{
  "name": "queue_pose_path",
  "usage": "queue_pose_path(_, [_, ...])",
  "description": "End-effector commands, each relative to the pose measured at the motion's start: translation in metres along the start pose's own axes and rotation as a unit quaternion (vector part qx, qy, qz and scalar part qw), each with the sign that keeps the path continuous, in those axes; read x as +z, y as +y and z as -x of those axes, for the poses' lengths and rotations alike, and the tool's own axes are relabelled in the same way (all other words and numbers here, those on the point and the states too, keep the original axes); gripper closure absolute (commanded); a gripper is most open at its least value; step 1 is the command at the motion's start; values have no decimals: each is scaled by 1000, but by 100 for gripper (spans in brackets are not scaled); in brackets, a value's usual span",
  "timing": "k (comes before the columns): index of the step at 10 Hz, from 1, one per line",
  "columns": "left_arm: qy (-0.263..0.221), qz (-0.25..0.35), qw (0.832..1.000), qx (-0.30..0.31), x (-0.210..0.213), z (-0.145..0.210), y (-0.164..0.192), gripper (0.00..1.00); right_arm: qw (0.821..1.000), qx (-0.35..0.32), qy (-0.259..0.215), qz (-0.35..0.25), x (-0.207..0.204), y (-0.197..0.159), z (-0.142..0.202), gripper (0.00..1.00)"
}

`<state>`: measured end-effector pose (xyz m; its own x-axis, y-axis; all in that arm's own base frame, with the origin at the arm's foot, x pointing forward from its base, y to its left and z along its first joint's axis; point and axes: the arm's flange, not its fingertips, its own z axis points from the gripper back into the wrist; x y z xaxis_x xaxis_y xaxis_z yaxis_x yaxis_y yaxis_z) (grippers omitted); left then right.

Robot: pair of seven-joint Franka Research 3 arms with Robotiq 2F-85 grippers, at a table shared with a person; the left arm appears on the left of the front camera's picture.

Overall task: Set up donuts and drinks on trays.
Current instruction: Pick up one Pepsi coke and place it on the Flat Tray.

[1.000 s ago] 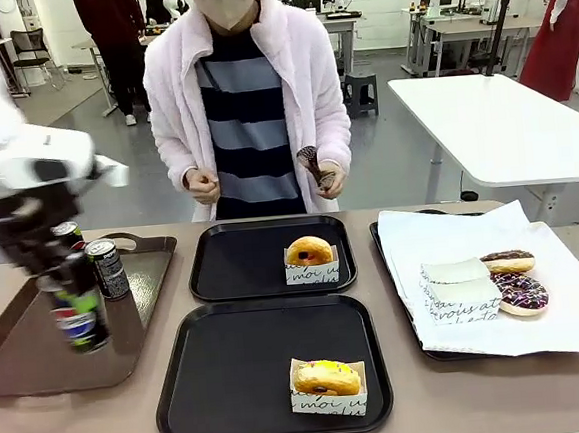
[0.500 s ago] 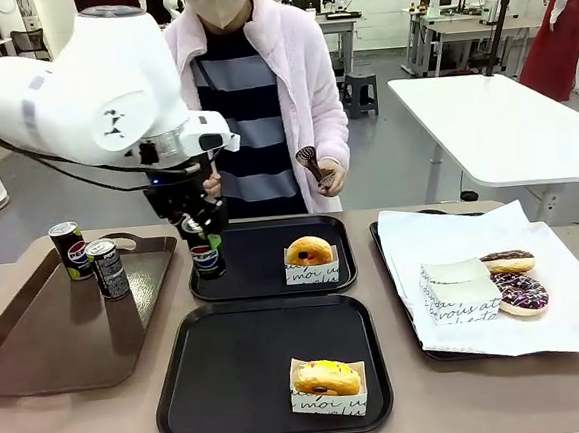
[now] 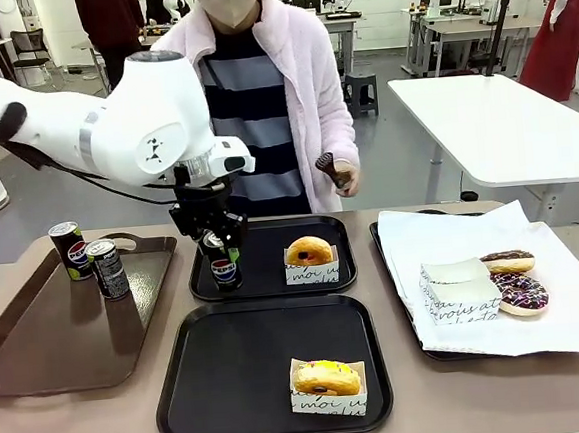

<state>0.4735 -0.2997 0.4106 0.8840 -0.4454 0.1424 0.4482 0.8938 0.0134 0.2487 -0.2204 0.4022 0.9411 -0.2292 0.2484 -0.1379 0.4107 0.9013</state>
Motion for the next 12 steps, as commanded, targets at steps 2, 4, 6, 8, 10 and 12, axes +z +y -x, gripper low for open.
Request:
queue_pose_path(2, [3, -23, 999, 22, -8, -12, 3, 41, 1000, 3, -3, -5, 0, 0, 0, 0])
queue_pose_path(4, [-2, -26, 999, 20, -9, -13, 4, 41, 1000, 3, -3, -5, 0, 0, 0, 0])
queue_pose_path(6, [-7, -28, 999, 18, -10, -15, 5, 33, 1000, 3, -3, -5, 0, 0, 0, 0])
queue_pose_path(8, [-8, -29, 999, 20, -11, -17, 6, 32, 1000, 3, -3, -5, 0, 0, 0, 0])
queue_pose_path(10, [-6, -29, 999, 22, -13, -18, 7, 26, 1000, 3, -3, -5, 0, 0, 0, 0])
queue_pose_path(12, [-5, -27, 999, 22, -11, -17, 9, 8, 1000, 3, -3, -5, 0, 0, 0, 0])
